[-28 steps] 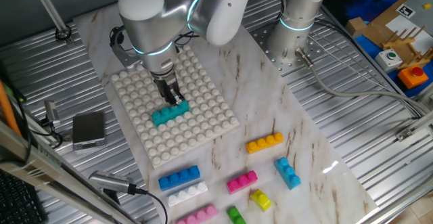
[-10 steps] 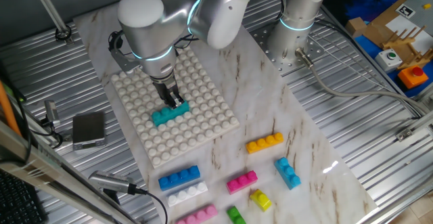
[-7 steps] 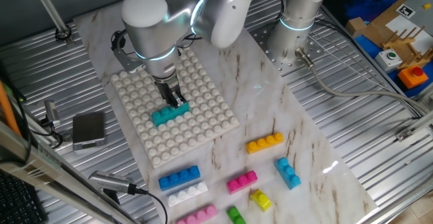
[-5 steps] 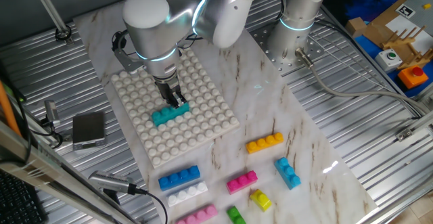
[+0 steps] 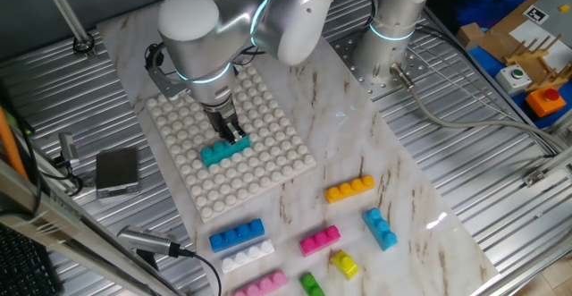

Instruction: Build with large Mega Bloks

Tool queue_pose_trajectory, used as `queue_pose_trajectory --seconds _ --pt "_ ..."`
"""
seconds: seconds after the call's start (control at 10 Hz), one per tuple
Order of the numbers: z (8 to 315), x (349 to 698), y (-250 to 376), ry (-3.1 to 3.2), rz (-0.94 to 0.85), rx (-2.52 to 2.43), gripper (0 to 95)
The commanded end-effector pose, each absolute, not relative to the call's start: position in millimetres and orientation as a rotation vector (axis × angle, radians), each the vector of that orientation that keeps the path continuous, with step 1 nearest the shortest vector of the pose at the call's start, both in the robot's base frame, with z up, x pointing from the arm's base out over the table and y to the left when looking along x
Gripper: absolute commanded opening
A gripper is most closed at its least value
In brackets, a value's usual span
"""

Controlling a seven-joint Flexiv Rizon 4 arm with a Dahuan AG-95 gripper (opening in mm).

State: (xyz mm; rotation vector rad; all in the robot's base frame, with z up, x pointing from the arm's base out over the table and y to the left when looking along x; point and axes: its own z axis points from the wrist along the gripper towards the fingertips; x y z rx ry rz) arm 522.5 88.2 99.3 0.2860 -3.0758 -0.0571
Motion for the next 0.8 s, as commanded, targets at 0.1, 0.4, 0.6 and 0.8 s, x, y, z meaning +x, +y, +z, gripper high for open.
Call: queue_pose_trajectory --seconds 0.1,0.4,0.6,0.8 --pt "114.9 526.0 91.3 -3.074 -0.052 0.29 0.0" --pt "124.9 534.6 94.2 -3.064 -0.054 0.317 0.0" --pt "124.9 534.6 94.2 -3.056 -0.055 0.393 0.0" --pt "124.9 534.6 94.2 -3.051 -0.065 0.424 0.0"
